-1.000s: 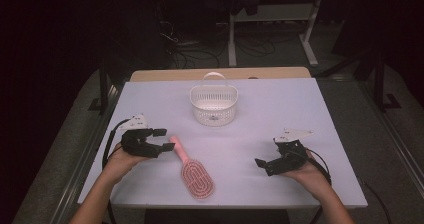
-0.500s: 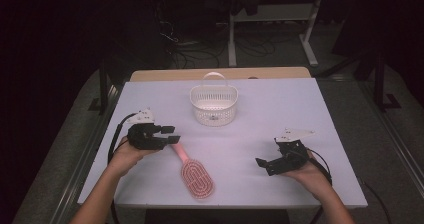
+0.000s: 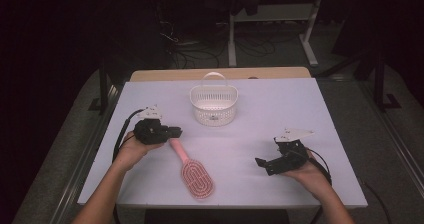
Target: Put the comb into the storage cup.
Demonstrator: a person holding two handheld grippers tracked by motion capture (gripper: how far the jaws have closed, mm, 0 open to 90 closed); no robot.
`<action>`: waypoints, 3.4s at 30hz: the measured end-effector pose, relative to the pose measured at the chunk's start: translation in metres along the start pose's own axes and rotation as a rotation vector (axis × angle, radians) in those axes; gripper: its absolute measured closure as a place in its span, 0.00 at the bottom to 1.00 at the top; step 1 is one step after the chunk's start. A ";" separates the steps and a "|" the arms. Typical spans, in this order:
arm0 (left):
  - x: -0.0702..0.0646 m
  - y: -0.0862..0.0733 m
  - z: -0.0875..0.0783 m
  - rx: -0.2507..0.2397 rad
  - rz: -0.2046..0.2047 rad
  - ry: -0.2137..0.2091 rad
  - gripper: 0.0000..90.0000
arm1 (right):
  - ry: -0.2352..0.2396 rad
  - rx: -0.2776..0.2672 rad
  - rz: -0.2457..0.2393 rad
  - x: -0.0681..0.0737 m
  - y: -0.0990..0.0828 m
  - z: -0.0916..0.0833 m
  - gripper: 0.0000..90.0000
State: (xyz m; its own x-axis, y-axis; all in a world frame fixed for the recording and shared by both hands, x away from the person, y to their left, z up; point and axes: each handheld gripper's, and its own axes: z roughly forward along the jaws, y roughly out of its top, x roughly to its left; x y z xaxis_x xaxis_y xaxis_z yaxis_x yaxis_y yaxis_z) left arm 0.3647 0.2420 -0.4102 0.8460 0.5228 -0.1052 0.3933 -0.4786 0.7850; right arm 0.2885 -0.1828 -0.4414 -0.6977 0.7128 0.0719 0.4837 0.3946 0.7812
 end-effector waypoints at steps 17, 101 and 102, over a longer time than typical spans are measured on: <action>0.011 0.007 0.021 0.057 0.032 0.001 1.00 | 0.008 0.006 -0.010 0.000 0.000 0.001 0.00; 0.017 -0.037 0.004 0.309 0.026 0.113 1.00 | 0.011 0.022 -0.009 -0.002 0.001 0.006 0.00; 0.017 -0.038 0.003 0.310 0.026 0.116 1.00 | 0.013 0.020 -0.009 -0.001 0.001 0.007 0.00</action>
State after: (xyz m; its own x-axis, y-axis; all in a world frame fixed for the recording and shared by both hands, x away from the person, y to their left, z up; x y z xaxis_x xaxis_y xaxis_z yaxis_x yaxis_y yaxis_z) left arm 0.3653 0.2672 -0.4437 0.8177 0.5757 -0.0034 0.4780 -0.6755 0.5614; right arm 0.2936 -0.1795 -0.4446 -0.7089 0.7016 0.0728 0.4877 0.4130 0.7691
